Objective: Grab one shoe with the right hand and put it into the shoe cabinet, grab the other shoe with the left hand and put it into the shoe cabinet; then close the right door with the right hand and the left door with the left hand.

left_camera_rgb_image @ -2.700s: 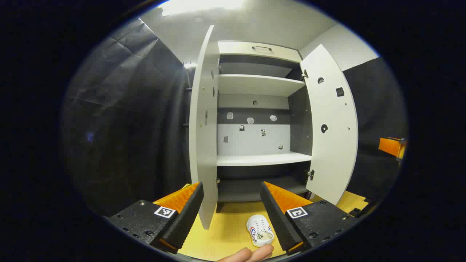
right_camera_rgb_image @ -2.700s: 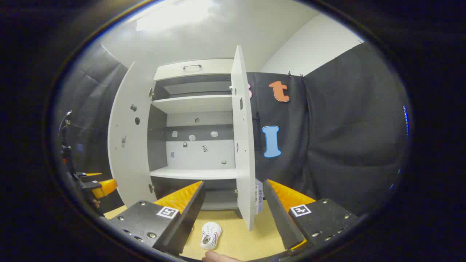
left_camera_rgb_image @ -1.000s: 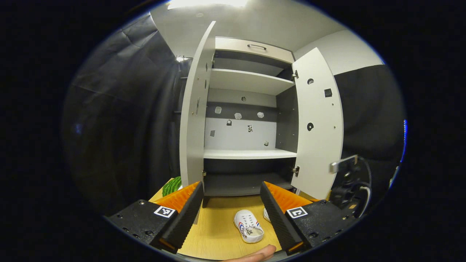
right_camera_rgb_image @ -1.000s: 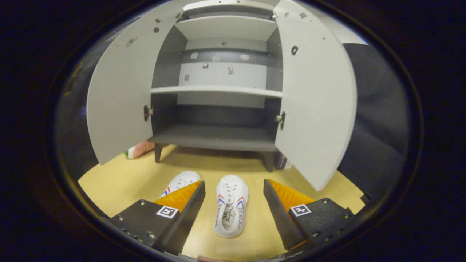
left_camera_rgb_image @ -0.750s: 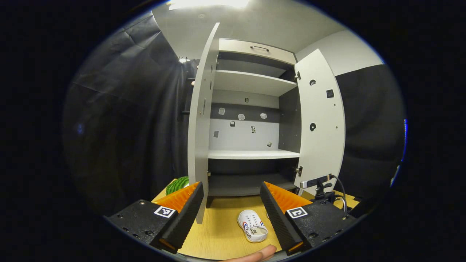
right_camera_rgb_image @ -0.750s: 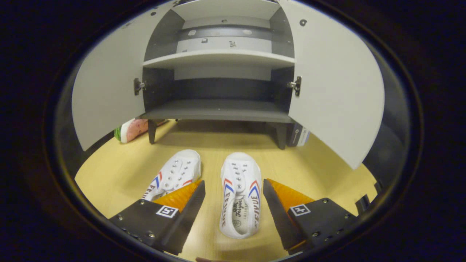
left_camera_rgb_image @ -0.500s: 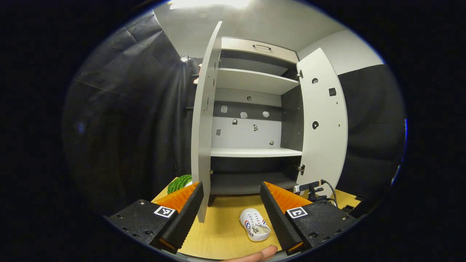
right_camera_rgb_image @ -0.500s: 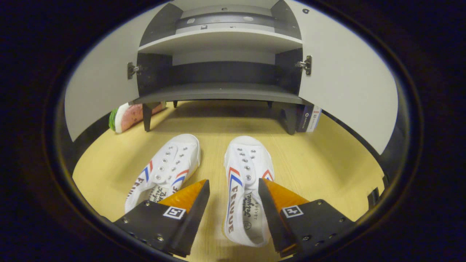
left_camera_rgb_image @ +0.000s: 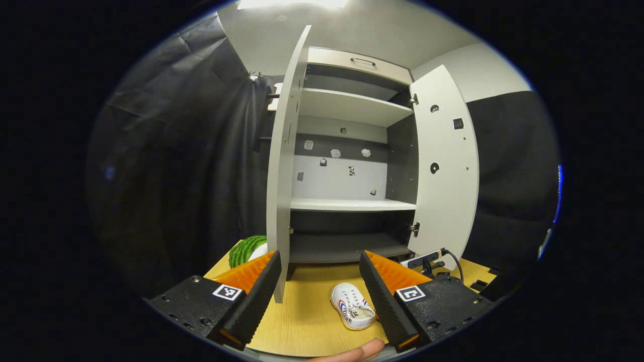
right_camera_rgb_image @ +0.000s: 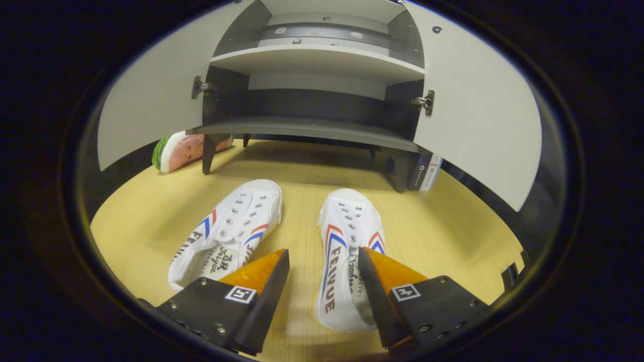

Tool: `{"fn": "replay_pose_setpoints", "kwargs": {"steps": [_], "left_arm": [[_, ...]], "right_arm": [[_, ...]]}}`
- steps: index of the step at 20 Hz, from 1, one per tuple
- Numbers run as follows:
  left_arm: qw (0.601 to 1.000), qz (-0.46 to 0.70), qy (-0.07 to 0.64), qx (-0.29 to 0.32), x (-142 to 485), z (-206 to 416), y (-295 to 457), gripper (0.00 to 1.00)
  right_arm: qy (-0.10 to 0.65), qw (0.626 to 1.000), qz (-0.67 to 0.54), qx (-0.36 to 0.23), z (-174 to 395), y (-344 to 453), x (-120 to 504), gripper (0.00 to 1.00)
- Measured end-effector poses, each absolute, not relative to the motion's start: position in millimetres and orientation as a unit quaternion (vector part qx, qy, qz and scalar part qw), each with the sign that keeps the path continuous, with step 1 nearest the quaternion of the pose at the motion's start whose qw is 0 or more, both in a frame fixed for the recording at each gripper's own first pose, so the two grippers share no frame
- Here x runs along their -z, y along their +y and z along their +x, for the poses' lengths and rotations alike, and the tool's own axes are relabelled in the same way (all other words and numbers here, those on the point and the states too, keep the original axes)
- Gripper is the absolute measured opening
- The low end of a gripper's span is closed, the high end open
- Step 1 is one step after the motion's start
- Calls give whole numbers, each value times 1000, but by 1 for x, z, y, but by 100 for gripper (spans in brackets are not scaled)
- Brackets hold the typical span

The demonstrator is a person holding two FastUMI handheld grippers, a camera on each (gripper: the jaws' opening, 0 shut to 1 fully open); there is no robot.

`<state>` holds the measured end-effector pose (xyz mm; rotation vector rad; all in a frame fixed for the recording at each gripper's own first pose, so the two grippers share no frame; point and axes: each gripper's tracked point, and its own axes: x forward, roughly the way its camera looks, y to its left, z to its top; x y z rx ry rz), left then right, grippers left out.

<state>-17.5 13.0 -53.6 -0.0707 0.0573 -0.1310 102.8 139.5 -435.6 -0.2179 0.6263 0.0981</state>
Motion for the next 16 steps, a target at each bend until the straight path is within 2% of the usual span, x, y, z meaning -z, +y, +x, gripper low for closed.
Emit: {"fn": "replay_pose_setpoints", "kwargs": {"steps": [2, 3, 5, 6, 9, 10, 13, 16], "left_arm": [[997, -38, 32, 67, 57, -19, 17, 95], [997, -38, 31, 67, 57, -19, 19, 95], [997, -41, 33, 63, 59, -18, 24, 95], [997, -43, 36, 62, 62, -18, 25, 95], [996, -44, 43, 66, 65, -17, 22, 95], [995, -44, 48, 70, 69, -18, 19, 95], [994, -42, 57, 83, 73, -19, 8, 95], [994, -39, 51, 92, 79, -20, -1, 95]], "right_arm": [[311, 946, -81, -44, 111, 139, 443, 82], [311, 948, -65, -30, 112, 134, 438, 78], [310, 951, -16, -5, 122, 125, 439, 50], [312, 950, 11, -5, 128, 127, 441, 30], [317, 948, 20, -28, 135, 133, 450, 27], [310, 950, 6, -29, 137, 135, 444, 9], [310, 950, 6, -41, 136, 138, 445, 2], [291, 953, 62, -62, 129, 137, 433, 1]]}}
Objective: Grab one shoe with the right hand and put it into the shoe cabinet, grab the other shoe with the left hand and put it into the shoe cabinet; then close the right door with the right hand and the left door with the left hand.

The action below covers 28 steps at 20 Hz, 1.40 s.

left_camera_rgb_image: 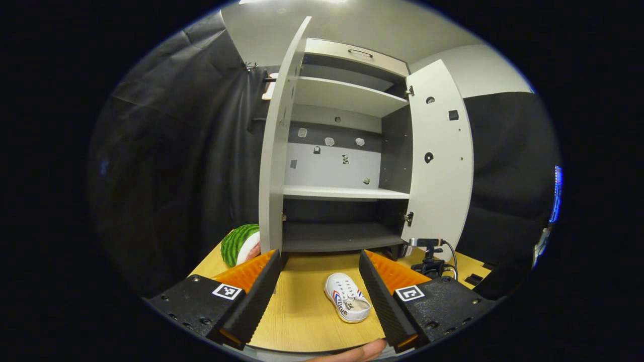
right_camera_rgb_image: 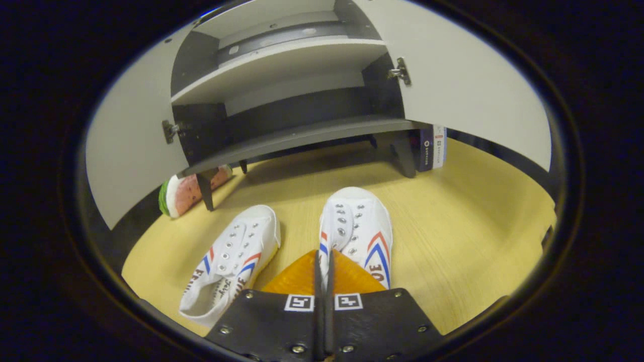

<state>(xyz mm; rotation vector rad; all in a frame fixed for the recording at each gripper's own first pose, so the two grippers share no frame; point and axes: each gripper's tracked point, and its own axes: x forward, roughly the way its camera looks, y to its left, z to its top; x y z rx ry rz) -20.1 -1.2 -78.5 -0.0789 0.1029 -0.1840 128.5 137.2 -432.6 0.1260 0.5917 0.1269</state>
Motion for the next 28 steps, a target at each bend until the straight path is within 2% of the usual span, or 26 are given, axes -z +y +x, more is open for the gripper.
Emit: {"fn": "replay_pose_setpoints", "kwargs": {"steps": [8, 16, 22, 28], "left_arm": [[991, -38, 58, 117, 103, 2, -33, 95], [993, -24, 60, 102, 118, 33, -29, 95], [994, -14, 50, 95, 112, 54, -22, 95], [994, -10, 46, 95, 105, 68, -22, 95]], "right_arm": [[217, 968, 69, -103, 105, 140, 384, 1], [113, 984, 14, -141, 125, 151, 235, 1], [43, 986, -38, -154, 181, 170, 102, 0], [49, 986, -69, -143, 279, 195, 27, 1]]}}
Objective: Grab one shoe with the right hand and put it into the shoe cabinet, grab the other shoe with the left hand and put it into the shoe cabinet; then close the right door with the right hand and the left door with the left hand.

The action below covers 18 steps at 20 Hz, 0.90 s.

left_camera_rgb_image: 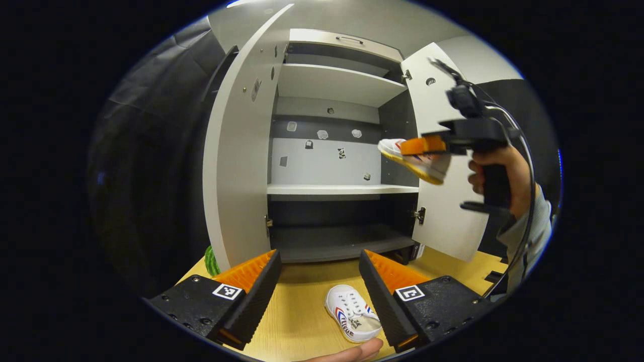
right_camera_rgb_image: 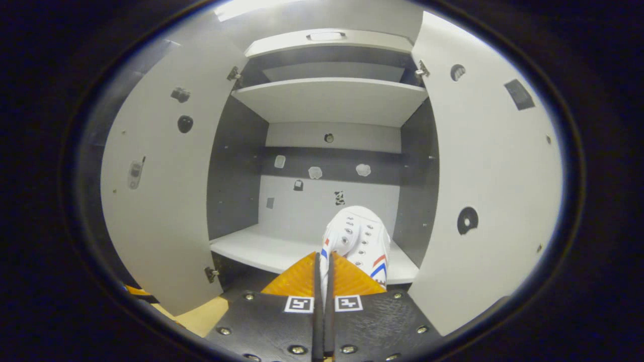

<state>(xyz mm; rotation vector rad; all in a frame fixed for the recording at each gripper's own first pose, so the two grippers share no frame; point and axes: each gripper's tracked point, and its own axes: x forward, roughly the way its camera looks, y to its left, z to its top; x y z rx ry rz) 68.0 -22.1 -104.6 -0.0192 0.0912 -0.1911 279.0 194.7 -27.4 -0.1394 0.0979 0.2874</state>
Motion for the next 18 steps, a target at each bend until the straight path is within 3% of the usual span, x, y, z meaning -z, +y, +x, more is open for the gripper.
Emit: {"fn": "replay_pose_setpoints", "kwargs": {"steps": [8, 18], "left_arm": [[992, -18, 40, 117, 97, 77, -32, 95], [993, -15, 62, 97, 107, 72, -22, 95]], "right_arm": [[137, 974, -124, -129, 397, 217, 58, 1], [169, 964, -153, -134, 462, 215, 109, 2]]}}
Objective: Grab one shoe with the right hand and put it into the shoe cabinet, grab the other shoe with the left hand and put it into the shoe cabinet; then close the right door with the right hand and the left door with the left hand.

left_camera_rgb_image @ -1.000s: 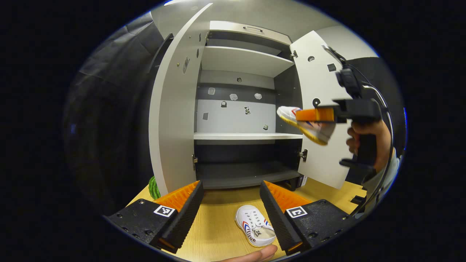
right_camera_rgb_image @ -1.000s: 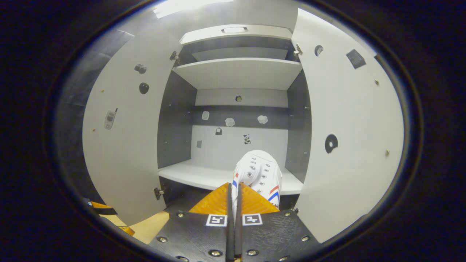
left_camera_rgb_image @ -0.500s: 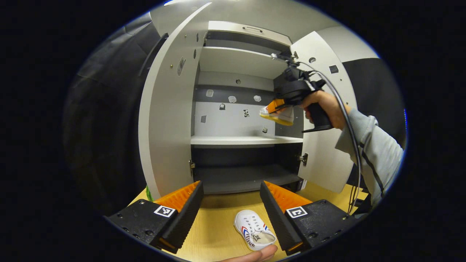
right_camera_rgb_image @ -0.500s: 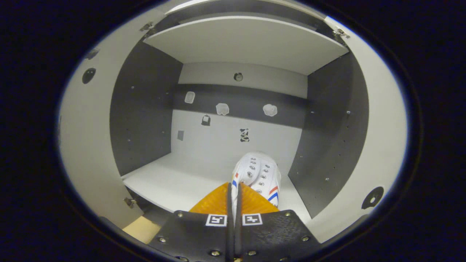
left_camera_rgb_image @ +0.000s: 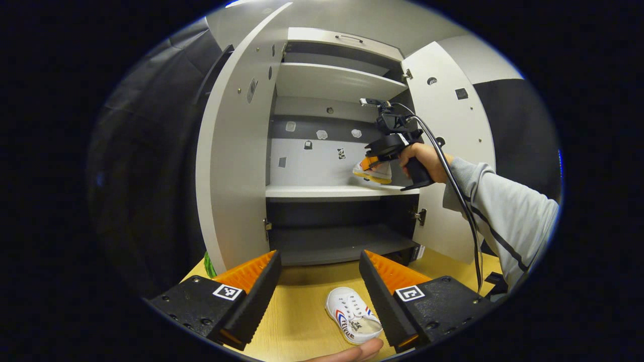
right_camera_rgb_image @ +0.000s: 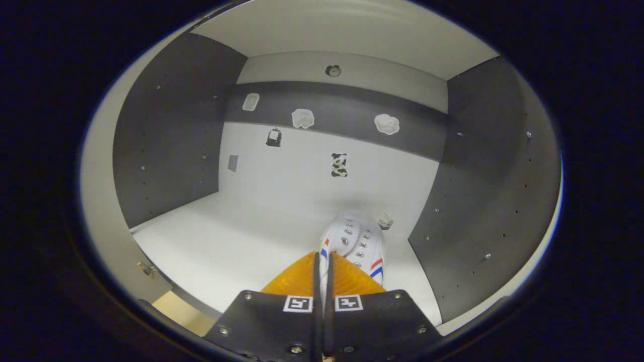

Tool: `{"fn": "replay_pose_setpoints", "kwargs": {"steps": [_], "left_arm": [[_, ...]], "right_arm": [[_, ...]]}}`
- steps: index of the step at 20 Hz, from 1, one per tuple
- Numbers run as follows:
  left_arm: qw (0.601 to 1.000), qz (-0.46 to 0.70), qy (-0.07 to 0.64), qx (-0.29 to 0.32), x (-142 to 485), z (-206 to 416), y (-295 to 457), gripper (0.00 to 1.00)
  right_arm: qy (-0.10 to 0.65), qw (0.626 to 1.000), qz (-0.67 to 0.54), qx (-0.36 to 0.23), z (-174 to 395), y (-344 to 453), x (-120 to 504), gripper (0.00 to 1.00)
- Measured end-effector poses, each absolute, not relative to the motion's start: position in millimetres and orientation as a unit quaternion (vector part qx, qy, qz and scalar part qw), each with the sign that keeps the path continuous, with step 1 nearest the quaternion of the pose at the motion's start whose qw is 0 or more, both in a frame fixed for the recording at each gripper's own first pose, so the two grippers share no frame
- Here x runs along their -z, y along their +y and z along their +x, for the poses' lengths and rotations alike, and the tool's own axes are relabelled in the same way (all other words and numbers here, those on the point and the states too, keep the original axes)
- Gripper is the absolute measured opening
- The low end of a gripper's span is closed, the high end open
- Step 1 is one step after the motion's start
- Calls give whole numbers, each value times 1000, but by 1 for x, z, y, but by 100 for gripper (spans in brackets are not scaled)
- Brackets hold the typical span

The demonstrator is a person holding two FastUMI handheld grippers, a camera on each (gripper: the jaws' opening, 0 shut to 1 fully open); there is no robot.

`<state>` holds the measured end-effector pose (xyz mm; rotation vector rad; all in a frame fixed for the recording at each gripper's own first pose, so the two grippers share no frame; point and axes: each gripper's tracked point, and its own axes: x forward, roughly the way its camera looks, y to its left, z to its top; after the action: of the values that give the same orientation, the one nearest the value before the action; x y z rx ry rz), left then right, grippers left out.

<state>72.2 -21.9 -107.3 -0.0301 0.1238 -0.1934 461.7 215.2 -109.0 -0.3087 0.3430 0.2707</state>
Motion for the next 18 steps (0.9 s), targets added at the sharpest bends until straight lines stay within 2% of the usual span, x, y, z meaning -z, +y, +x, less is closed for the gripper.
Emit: {"fn": "replay_pose_setpoints", "kwargs": {"steps": [3, 5, 8, 14, 18], "left_arm": [[993, -18, 64, 94, 106, 70, -18, 95], [994, -19, 62, 90, 105, 68, -17, 95], [993, -26, 72, 92, 109, 63, -18, 95], [989, -48, 102, 94, 130, 62, -23, 95], [981, -63, 146, 110, 169, 64, -41, 95]], "right_arm": [[183, 963, -156, -122, 470, 212, 124, 6], [138, 970, -164, -118, 469, 213, 102, 21], [111, 975, -159, -108, 439, 211, 84, 97], [81, 980, -137, -122, 329, 207, 68, 97], [43, 986, -126, -102, 235, 179, 54, 98]]}}
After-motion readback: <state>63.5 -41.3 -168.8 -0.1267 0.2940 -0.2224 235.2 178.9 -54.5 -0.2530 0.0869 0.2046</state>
